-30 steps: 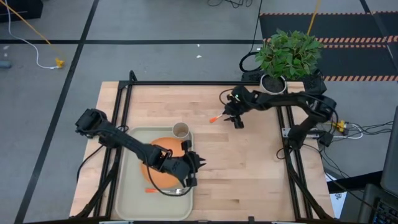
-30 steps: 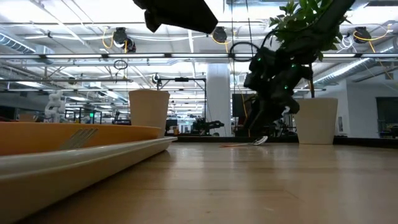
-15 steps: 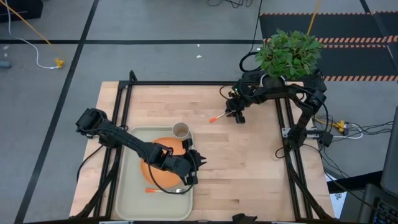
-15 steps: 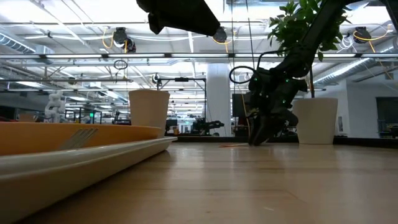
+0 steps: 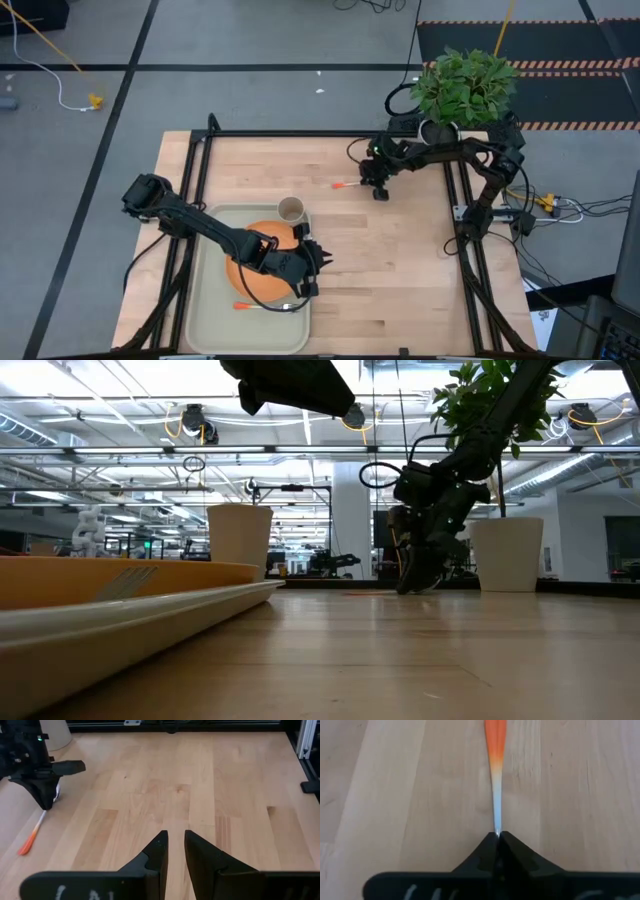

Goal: Pick and place plate/cup/fork/spoon on tray
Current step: Put the orange spoon on the light yellow tray to the right of the orange fork

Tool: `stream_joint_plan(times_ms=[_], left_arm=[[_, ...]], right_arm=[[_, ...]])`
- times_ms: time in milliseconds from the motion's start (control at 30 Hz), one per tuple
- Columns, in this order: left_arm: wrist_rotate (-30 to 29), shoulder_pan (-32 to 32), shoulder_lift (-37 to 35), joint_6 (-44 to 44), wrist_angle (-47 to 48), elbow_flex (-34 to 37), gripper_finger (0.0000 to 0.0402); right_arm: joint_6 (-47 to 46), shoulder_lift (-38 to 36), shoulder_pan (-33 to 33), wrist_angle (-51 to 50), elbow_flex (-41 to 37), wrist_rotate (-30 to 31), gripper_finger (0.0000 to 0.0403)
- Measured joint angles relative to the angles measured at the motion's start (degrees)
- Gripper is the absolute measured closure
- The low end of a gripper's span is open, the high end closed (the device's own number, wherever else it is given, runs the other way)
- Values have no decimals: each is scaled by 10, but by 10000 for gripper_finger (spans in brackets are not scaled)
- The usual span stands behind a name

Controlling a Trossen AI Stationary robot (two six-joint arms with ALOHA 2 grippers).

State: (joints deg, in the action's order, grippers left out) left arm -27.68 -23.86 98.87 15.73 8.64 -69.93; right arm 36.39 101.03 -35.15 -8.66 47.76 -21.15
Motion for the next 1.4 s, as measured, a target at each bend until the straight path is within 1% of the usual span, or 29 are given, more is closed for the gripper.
stream_joint_plan(times_ms=[200, 333, 433, 533, 667, 800, 900, 967, 1033, 1100, 1133, 1167, 1233, 1333, 1400], left_arm=[[0, 2, 0, -1, -16, 0, 334], [0, 6, 0, -3, -30, 0, 334], [0, 10, 0, -2, -30, 0, 334], [0, 13, 0, -2, -30, 0, 334], [0, 15, 0, -1, -30, 0, 334], [2, 19, 5, -1, -33, 0, 334], [26, 26, 9, 0, -38, 1, 334], [43, 31, 19, -2, -70, 0, 334], [55, 33, 24, -14, -81, 1, 334], [70, 38, 38, -28, -123, 0, 334], [76, 40, 42, -35, -129, 0, 334], [84, 42, 43, -42, -127, 1, 334], [102, 53, 56, -43, -156, 0, 334], [116, 64, 67, -41, -160, 1, 334], [128, 70, 81, -43, -188, -1, 334]], right_arm=[[-76, -12, 60, 14, -33, 61, 400], [-143, -41, 108, 23, -58, 70, 400], [-193, -71, 153, 22, -79, 87, 401], [-244, -109, 206, 26, -106, 120, 401], [-325, -162, 291, 67, -152, 178, 402], [-389, -194, 377, 105, -191, 237, 402], [-427, -198, 431, 116, -200, 274, 402], [-457, -198, 463, 118, -201, 292, 402], [-483, -191, 496, 130, -201, 306, 402], [-497, -190, 526, 138, -201, 322, 403], [-504, -190, 539, 142, -202, 330, 403], [-511, -190, 550, 145, -202, 339, 403], [-522, -190, 566, 150, -202, 353, 403], [-529, -190, 588, 169, -202, 387, 403], [-531, -190, 601, 181, -201, 406, 403]])
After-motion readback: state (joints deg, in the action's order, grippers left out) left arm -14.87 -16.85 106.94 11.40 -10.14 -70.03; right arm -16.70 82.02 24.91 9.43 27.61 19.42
